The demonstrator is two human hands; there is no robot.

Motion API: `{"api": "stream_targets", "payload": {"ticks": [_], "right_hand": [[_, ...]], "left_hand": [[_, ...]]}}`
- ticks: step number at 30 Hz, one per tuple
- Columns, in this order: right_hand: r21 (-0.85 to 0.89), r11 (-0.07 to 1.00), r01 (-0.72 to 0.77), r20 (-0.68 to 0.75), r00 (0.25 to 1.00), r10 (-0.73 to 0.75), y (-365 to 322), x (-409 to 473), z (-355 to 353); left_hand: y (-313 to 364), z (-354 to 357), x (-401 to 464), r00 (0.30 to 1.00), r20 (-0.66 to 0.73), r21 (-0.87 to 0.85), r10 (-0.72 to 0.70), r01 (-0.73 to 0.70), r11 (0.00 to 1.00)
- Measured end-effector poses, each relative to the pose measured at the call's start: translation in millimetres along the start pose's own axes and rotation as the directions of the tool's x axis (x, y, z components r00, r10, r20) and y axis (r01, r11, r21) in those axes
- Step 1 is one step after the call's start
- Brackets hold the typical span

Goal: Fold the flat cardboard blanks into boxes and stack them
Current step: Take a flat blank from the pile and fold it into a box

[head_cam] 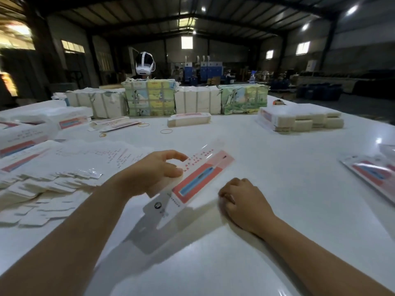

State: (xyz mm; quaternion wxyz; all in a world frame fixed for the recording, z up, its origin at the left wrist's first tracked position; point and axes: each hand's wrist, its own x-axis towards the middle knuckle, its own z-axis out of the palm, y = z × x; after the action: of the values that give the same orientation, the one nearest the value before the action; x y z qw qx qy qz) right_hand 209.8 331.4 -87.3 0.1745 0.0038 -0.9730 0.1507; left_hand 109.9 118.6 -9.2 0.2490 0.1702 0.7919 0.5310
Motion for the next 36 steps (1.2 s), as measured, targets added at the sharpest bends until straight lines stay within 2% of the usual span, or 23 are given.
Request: {"api": "stream_targets", "payload": {"ticks": [3,5,6,7,8,9,10,11,12,13,14,15,16,18,20,21,22,25,27,29,30,34,36], "right_hand": [[0.13,0.99,-0.058,-0.001,0.998,0.059,3,-2,1],[0.111,0.992,-0.067,0.053,0.997,0.061,6,-3,0],[0.172,0.983,-0.071,0.045,0.997,0.064,8,-3,-2],[0.304,0.947,-0.106,0.01,0.994,0.108,8,-4,-7],[0.484,0.861,-0.153,-0.032,0.981,0.192,6,-5,-13],[0.674,0.706,-0.219,-0.015,0.951,0.308,5,-4,-20],[0.855,0.434,-0.285,0.099,0.91,0.403,4,-4,-26],[0.936,0.122,-0.331,0.26,0.881,0.396,3,-4,-30],[0.925,-0.096,-0.367,0.376,0.86,0.344,2,-4,-33],[0.903,-0.169,-0.395,0.428,0.861,0.275,1,-5,-36],[0.903,-0.151,-0.402,0.427,0.877,0.221,-1,-7,-37],[0.916,-0.091,-0.39,0.401,0.894,0.203,-3,-8,-36],[0.929,-0.028,-0.369,0.366,0.906,0.211,-4,-9,-34],[0.94,0.02,-0.341,0.326,0.912,0.249,-6,-9,-31],[0.945,0.026,-0.327,0.31,0.917,0.25,-7,-8,-30],[0.946,0.004,-0.325,0.316,0.921,0.227,-6,-8,-31],[0.945,-0.038,-0.326,0.327,0.926,0.187,-5,-9,-32],[0.919,-0.213,-0.332,0.347,0.937,0.036,-6,-13,-38],[0.915,-0.231,-0.332,0.335,0.942,-0.026,-7,-15,-40],[0.941,-0.111,-0.319,0.318,0.948,-0.027,-5,-14,-38],[0.95,-0.036,-0.311,0.311,0.95,-0.021,-5,-14,-37],[0.942,0.154,-0.299,0.303,0.953,-0.002,-6,-14,-33],[0.919,0.265,-0.293,0.29,0.956,0.053,-5,-13,-30]], "left_hand": [[-19,17,-21,0.981,0.191,0.029,0.036,-0.042,0.999],[-28,20,-27,0.976,0.212,0.078,0.056,-0.074,0.994],[-31,20,-28,0.977,0.205,0.11,0.063,-0.087,0.99],[-33,20,-29,0.98,0.188,0.136,0.067,-0.094,0.986],[-34,19,-29,0.984,0.164,0.154,0.071,-0.096,0.983],[-35,19,-28,0.987,0.143,0.168,0.072,-0.096,0.981],[-35,20,-29,0.989,0.126,0.176,0.072,-0.094,0.98],[-35,20,-29,0.991,0.109,0.19,0.076,-0.095,0.977],[-34,22,-29,0.992,0.092,0.219,0.087,-0.105,0.97],[-34,24,-28,0.992,0.071,0.252,0.107,-0.121,0.96],[-34,28,-28,0.989,0.032,0.296,0.142,-0.145,0.944],[-35,31,-27,0.98,-0.025,0.373,0.195,-0.172,0.912],[-35,36,-26,0.96,-0.073,0.496,0.271,-0.2,0.845],[-38,51,-24,0.915,-0.049,0.751,0.4,-0.23,0.619],[-40,67,-23,0.887,-0.019,0.867,0.462,-0.216,0.449],[-40,73,-21,0.864,-0.032,0.893,0.503,-0.201,0.402],[-41,76,-19,0.828,-0.055,0.903,0.558,-0.197,0.383],[-39,79,-19,0.699,-0.105,0.843,0.707,-0.315,0.436],[-37,77,-24,0.613,-0.104,0.828,0.783,-0.383,0.41],[-36,76,-27,0.547,-0.051,0.882,0.836,-0.368,0.295],[-36,76,-28,0.537,-0.026,0.904,0.843,-0.347,0.25],[-35,75,-31,0.593,0.021,0.937,0.805,-0.293,0.191],[-36,75,-31,0.638,0.029,0.94,0.77,-0.28,0.197]]}}
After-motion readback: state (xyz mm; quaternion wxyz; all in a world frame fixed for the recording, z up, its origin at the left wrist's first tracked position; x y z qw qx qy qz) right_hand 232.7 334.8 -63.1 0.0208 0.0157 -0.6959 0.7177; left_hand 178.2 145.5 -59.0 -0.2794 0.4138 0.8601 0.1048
